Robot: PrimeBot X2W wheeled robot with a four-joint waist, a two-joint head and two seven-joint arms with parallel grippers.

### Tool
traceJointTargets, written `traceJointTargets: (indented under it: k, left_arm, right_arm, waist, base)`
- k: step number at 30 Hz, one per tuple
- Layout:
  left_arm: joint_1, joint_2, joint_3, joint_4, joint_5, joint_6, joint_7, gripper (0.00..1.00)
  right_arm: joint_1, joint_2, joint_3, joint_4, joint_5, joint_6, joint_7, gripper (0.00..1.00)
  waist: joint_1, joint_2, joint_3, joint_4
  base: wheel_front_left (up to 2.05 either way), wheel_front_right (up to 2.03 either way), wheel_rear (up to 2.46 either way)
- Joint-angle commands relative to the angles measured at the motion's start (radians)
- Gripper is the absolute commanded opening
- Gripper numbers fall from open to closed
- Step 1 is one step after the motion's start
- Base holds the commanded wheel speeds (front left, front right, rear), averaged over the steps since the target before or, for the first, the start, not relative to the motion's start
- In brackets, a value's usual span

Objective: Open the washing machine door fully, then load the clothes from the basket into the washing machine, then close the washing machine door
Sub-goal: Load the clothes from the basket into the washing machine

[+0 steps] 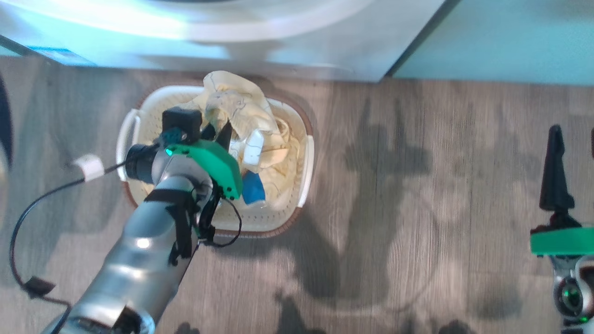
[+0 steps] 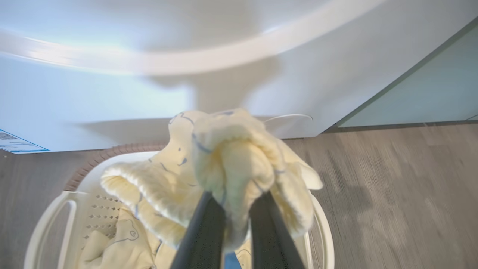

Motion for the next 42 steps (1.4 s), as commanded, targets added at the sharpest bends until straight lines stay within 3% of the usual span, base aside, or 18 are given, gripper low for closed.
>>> traceJointTargets:
  k: [1, 21, 32, 42]
  left_arm:
    - [0.019, 0.039, 0.040, -0.045, 0.009, 0.006, -0.011, 0.00]
    - [0.412, 0.175, 0.185, -0.549, 0.043, 0.090, -0.004, 0.00]
    - [0.567, 0.235, 0.222, -0.744, 0.033, 0.161, 0.074, 0.00]
    - [0.641, 0.257, 0.238, -0.828, 0.023, 0.195, 0.113, 0.00]
  right_arm:
    - [0.027, -0.021, 0.012, -0.026, -0.006, 0.004, 0.003, 1.00]
    - [0.200, -0.020, -0.007, -0.056, -0.027, 0.004, 0.090, 1.00]
    - [0.274, -0.001, -0.008, -0.101, -0.052, 0.004, 0.124, 1.00]
    - [0.326, 0.021, -0.010, -0.140, -0.071, 0.004, 0.145, 1.00]
  waist:
    - [0.0001, -0.0001, -0.052, 0.023]
    - [0.0001, -0.0001, -0.383, 0.075]
    - [0.0001, -0.0001, -0.473, 0.076]
    - [0.0001, -0.0001, -0.513, 0.065]
  base:
    - [0.00, 0.00, 0.00]
    - [0.00, 0.00, 0.00]
    - [0.00, 0.00, 0.00]
    - [0.00, 0.00, 0.00]
